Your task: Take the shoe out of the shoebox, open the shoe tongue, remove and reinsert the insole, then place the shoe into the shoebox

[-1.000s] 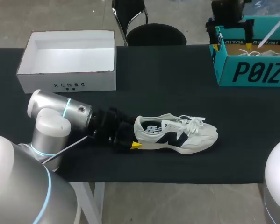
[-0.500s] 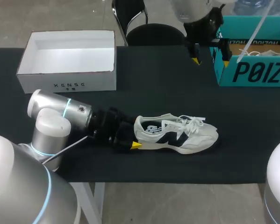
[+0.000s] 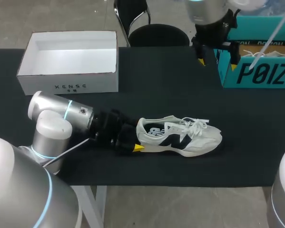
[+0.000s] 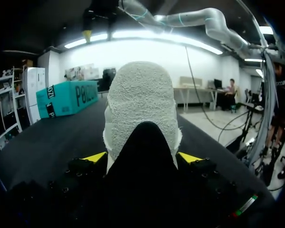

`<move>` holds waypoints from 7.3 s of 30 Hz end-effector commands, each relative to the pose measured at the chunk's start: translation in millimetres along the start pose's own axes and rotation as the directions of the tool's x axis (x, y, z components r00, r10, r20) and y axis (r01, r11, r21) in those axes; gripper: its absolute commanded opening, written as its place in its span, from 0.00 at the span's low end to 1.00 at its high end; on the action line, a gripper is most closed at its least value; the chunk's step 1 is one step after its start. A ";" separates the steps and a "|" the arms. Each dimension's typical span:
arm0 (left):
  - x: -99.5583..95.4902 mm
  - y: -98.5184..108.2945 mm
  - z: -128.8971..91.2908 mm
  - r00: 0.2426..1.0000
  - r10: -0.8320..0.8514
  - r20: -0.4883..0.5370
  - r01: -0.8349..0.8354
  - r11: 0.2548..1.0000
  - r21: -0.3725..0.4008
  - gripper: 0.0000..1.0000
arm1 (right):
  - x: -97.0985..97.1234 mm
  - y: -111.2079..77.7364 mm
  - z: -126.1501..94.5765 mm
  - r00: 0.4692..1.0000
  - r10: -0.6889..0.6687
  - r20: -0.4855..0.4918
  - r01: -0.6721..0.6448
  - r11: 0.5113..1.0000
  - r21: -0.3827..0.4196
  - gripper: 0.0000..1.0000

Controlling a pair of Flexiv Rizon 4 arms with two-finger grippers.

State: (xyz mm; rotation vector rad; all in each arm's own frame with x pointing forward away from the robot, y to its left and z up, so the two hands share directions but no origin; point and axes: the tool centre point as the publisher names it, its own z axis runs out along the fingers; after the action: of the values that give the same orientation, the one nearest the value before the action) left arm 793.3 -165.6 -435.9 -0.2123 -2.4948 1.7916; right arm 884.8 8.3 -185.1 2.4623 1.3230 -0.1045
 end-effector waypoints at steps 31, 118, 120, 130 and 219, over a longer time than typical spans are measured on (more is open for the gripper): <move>-0.2 1.8 3.6 1.000 0.000 0.001 0.000 1.000 -0.001 0.00 | 9.8 -171.9 7.5 0.842 -0.444 -0.306 0.468 0.883 0.008 1.00; -0.2 1.8 3.6 1.000 0.000 0.001 0.000 1.000 -0.001 0.00 | 60.5 -194.3 73.4 0.880 -0.453 -0.143 0.467 0.880 0.087 1.00; -0.2 1.8 3.6 1.000 0.000 0.001 0.000 1.000 -0.001 0.00 | 59.6 -193.3 73.7 0.880 -0.453 -0.141 0.467 0.880 0.087 1.00; -0.2 1.8 3.6 1.000 0.000 0.001 0.000 1.000 -0.001 0.00 | 57.9 -190.1 76.0 0.879 -0.459 -0.129 0.471 0.877 0.092 1.00; -0.2 1.8 3.6 1.000 0.000 0.001 0.000 1.000 -0.001 0.00 | 62.7 -181.1 95.4 0.878 -0.466 -0.108 0.470 0.883 0.010 0.00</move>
State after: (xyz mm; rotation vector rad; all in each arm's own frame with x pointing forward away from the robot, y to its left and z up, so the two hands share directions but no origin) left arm 793.4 -166.1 -435.7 -0.2128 -2.4943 1.7915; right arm 787.3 131.1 -346.4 2.1367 1.9556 -0.1584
